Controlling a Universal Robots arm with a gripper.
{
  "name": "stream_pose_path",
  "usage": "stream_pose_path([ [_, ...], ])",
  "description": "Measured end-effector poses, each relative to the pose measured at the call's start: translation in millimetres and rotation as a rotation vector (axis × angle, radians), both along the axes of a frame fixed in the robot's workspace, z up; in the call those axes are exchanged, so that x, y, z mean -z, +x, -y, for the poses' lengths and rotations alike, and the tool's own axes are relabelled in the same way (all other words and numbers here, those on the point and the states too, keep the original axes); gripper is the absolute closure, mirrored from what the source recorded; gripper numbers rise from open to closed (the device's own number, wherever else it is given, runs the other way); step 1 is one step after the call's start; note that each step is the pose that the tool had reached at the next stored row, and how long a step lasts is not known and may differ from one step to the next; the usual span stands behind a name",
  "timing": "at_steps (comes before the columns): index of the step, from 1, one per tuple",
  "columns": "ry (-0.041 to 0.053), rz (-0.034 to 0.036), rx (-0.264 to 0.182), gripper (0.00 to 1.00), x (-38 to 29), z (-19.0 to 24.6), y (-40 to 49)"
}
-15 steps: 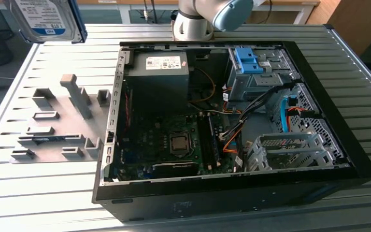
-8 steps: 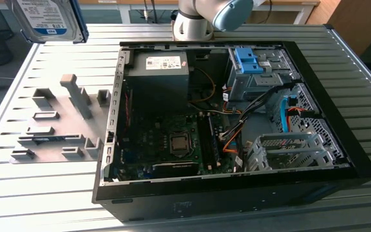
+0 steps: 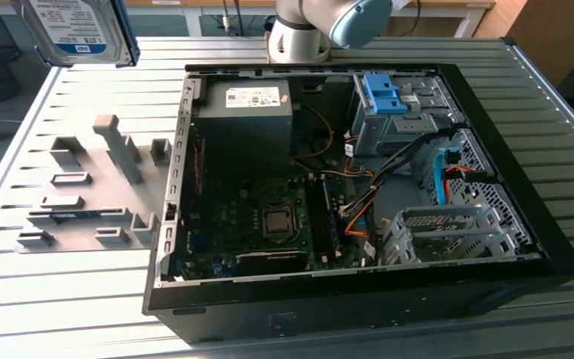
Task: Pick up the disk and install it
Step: 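Pick up the disk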
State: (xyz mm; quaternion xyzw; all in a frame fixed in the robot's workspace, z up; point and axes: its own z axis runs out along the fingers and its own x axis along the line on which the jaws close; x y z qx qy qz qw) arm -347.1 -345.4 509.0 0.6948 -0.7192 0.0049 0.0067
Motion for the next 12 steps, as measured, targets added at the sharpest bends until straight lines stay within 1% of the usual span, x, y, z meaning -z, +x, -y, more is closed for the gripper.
stream_pose_path([
  [4, 0.0, -0.0001, 0.0, 0.64, 0.0, 0.0, 5.0],
  [12, 0.0, 0.0001, 0.0, 0.64, 0.0, 0.0, 11.4],
])
